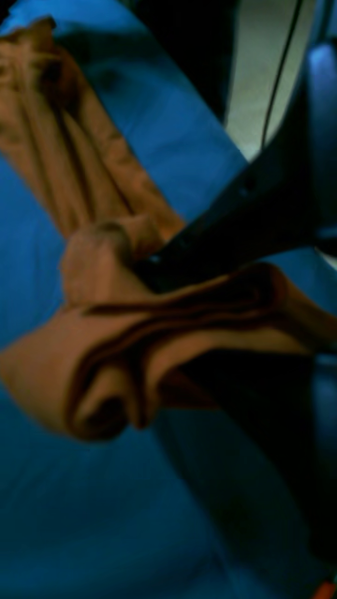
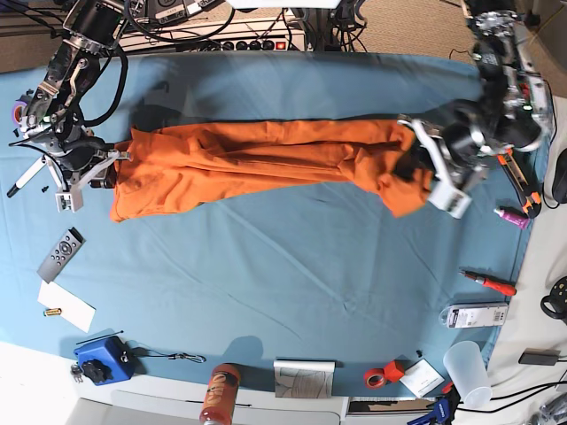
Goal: Layout the t-shirt on the table in an organized manner, then fold the t-shirt properly
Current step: 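Grasp the shirt end with the left gripper and fold it toward the right gripper, then carry the folded end with the left gripper over the strip toward the right gripper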
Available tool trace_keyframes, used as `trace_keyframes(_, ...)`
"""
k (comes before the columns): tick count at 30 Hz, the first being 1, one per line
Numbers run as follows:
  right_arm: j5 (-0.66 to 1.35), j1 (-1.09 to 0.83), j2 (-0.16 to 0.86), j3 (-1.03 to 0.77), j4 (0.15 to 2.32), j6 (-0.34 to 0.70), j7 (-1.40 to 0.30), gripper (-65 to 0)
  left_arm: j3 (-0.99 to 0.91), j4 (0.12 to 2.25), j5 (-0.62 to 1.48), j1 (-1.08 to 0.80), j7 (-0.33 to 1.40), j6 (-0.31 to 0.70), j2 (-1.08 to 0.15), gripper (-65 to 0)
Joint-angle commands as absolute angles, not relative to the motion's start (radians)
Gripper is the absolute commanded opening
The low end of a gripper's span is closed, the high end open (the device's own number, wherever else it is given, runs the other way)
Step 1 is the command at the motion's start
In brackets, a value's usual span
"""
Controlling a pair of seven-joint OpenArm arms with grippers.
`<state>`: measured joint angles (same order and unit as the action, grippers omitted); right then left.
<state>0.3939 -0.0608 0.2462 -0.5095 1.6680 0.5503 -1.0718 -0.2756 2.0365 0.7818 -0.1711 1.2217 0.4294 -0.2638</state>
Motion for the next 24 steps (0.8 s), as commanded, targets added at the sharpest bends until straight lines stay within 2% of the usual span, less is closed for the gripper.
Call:
trace_keyframes(1,0.403,-0.047,0.263,-0.514,1.684,0.553,-1.046,-49.9,-0.240,2.052,0.764,-0.160,1.190,0.408,-0.268,-65.0)
trace_keyframes(11,0.403,-0.047,0.263,-0.514,1.684,0.553,-1.038,-49.9,0.133,2.053,0.353,-0.078,1.126,0.221,-0.145,-65.0)
trace_keyframes(19,0.403,-0.047,0.263,-0.514,1.684,0.553,-1.035,-49.9,0.339,2.039,0.154,-0.044,1.115,0.136,-0.057,-65.0)
trace_keyframes(24,0.403,-0.047,0.263,-0.514,1.684,0.553,-1.032,-49.9,0.451,2.039,0.060,-0.044,1.048,0.099,-0.035,-65.0)
